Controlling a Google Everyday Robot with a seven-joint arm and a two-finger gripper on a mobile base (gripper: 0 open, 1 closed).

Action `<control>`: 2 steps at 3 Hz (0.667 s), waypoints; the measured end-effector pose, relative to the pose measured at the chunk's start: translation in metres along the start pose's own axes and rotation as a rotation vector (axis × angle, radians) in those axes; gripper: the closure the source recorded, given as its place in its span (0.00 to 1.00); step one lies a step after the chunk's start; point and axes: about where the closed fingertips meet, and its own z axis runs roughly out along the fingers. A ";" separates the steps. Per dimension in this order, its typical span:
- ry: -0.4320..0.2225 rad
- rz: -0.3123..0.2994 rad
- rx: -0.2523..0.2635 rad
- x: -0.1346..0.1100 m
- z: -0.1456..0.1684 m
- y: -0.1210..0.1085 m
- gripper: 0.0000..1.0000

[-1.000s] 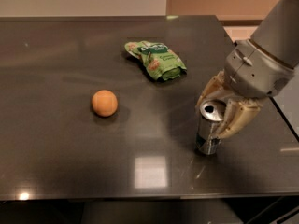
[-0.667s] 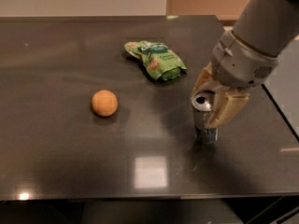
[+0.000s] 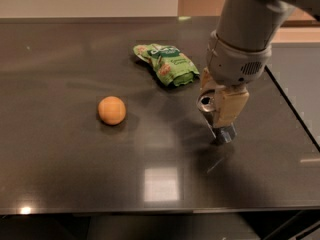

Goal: Knock redbull can over

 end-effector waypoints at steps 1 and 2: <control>0.074 0.006 -0.012 0.004 0.008 -0.014 1.00; 0.125 0.007 -0.024 0.006 0.017 -0.028 0.82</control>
Offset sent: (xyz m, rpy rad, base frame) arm 0.0218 -0.0095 -0.0246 -0.2440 0.0849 -0.0126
